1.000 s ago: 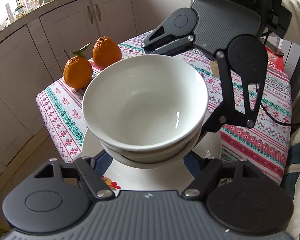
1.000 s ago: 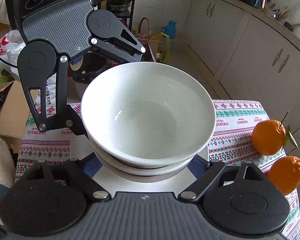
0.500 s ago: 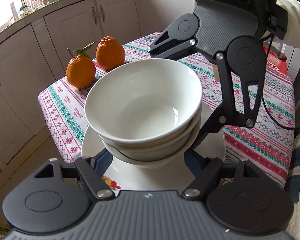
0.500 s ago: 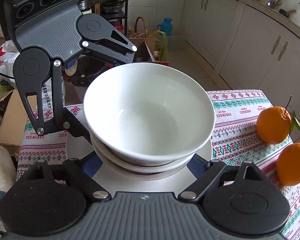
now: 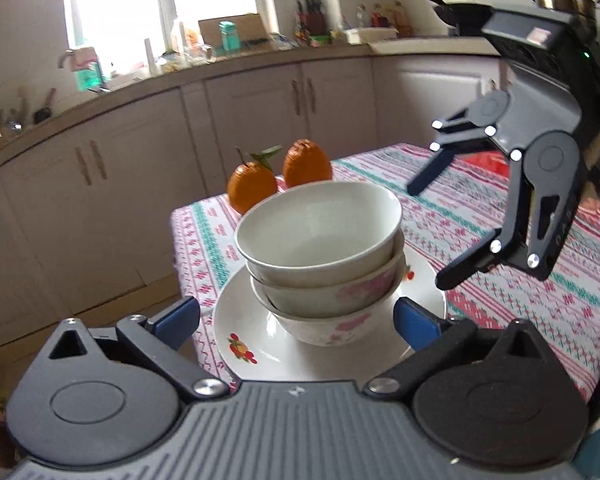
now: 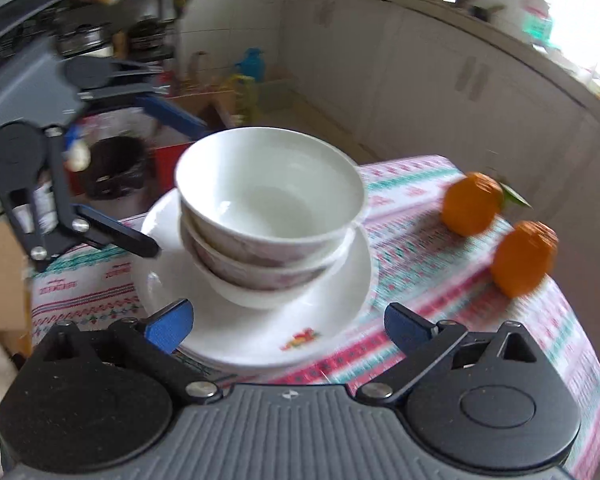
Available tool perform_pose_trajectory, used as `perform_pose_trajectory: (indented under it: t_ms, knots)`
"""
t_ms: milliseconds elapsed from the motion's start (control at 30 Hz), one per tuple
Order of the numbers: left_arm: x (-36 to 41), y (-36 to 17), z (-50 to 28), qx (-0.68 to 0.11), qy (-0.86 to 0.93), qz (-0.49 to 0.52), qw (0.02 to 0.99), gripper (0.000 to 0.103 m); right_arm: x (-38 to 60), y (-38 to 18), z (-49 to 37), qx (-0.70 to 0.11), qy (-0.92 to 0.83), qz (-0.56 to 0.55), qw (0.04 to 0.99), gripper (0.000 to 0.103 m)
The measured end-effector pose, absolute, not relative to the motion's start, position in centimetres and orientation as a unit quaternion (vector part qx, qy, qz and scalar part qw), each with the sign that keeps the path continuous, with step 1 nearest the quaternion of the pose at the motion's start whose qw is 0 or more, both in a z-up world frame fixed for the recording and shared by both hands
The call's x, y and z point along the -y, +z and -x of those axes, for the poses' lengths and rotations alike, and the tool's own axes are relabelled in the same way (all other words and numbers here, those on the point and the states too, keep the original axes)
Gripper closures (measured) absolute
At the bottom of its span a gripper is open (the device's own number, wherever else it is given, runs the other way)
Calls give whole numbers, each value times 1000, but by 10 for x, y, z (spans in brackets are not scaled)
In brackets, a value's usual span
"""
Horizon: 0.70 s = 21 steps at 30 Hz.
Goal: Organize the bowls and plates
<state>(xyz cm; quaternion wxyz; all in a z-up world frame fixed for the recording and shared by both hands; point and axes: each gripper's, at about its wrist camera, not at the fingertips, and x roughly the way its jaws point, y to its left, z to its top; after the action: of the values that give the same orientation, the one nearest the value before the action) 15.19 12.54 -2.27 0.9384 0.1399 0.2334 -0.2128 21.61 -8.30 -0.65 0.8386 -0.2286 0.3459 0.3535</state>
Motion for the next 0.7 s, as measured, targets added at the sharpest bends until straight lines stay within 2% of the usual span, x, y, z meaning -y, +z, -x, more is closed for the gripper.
perform_pose_trajectory:
  t_ms: [133,267,400,700]
  knots:
    - [-111,-11,-125,-221,-137,-98,961,1,90,-2,-189,-352,219,176,893,0]
    - [-94,-2,-110,-262,-33,-44,963,1,102,2,-158,-350,114,109,923,0]
    - [-80,4,-96,-287,42,-12,957,1,111,11,-127,-334,67,62,938,0]
    - [-60,15,-54,-272,55,-20,960,1,118,20,-87,-314,56,52,946,0]
